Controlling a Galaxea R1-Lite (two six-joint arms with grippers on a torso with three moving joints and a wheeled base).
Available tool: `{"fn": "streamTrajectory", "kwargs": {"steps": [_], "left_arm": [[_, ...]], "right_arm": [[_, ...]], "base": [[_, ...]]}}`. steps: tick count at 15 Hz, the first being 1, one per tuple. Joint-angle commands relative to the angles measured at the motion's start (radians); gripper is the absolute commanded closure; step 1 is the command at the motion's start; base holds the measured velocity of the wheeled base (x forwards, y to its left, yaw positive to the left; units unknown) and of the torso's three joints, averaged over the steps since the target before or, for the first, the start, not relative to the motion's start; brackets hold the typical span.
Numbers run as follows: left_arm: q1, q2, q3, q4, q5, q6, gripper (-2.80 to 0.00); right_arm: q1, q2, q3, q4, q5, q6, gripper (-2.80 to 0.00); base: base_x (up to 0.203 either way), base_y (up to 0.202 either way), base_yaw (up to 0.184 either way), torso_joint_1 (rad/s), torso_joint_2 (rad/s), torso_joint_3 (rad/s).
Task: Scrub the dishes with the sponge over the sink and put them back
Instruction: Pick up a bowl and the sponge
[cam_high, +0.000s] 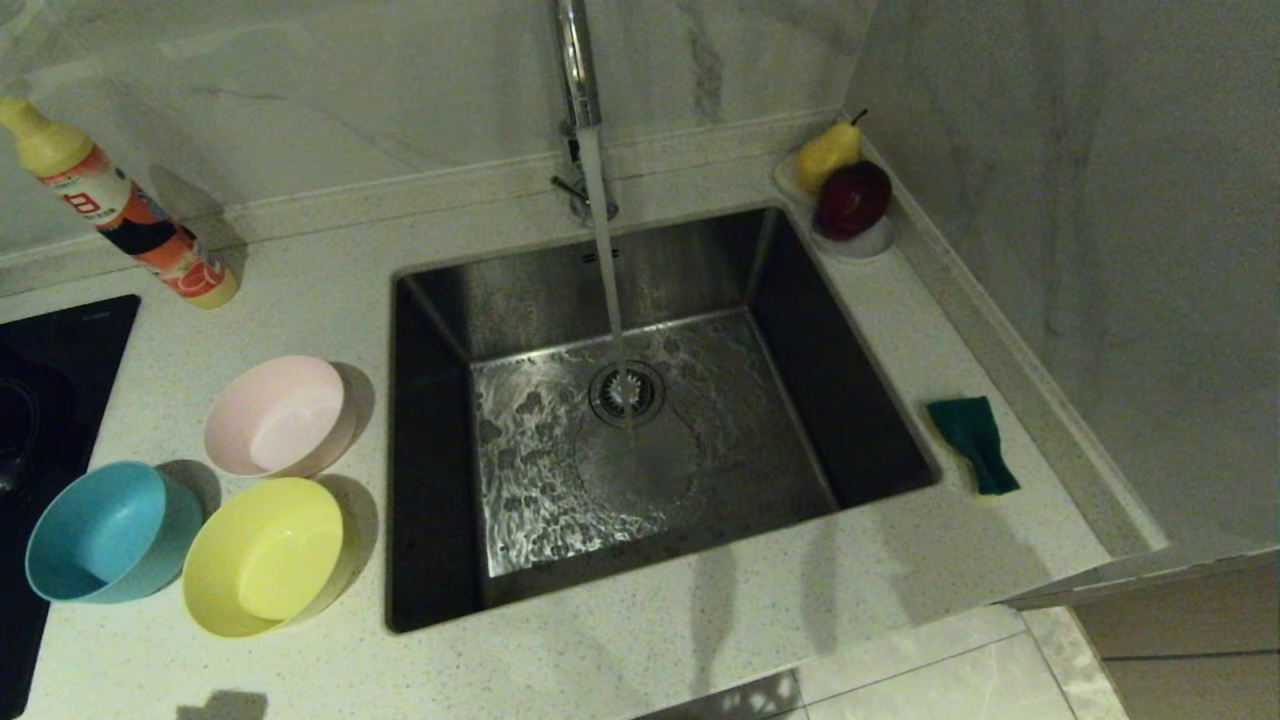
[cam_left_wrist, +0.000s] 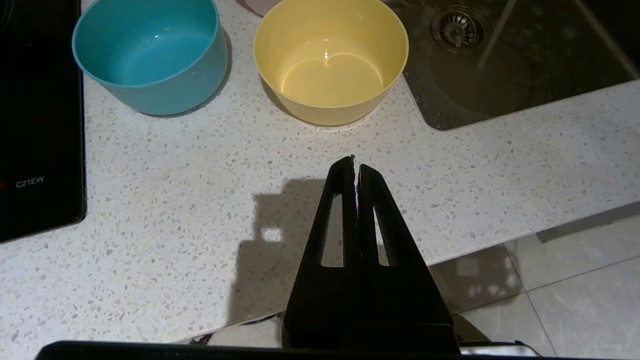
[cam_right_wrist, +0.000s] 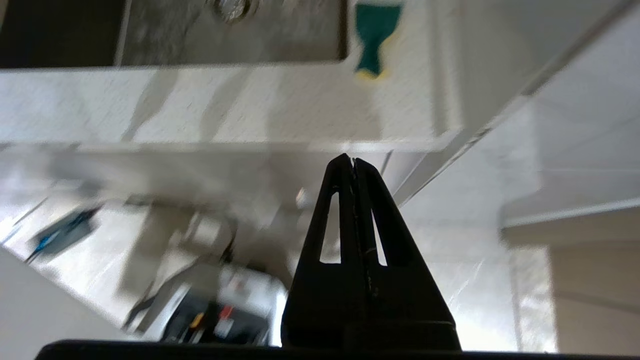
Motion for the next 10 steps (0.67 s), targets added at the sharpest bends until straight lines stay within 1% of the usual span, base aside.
{"fn": "streamTrajectory", "kwargs": {"steps": [1, 4, 6, 8, 10], "left_arm": [[0.0, 0.001, 0.015, -0.002, 0.0, 0.001, 0.0], [0.0, 0.001, 0.015, 0.0, 0.0, 0.001, 0.0], [0.0, 0.001, 0.015, -0.002, 0.0, 0.001, 0.0], [0.0, 0.001, 0.015, 0.0, 0.0, 0.001, 0.0], [0.0, 0.001, 0.015, -0.002, 0.0, 0.001, 0.0]], "right_arm": [[0.001, 0.193, -0.064, 0.015, 0.018, -0.007, 0.0], [0.003, 0.367, -0.138, 0.011, 0.024, -0.046, 0.0], [0.007, 0.504, -0.176, -0.023, 0.019, -0.068, 0.0], [0.011, 0.623, -0.202, -0.064, 0.005, -0.078, 0.0], [0.026, 0.7, -0.217, -0.104, -0.025, -0.081, 0.0]], "base": [[0.0, 0.0, 0.0, 0.0, 0.0, 0.0], [0.0, 0.0, 0.0, 0.0, 0.0, 0.0], [0.0, 0.0, 0.0, 0.0, 0.0, 0.0], [0.0, 0.0, 0.0, 0.0, 0.0, 0.0], [0.0, 0.0, 0.0, 0.0, 0.0, 0.0]]}}
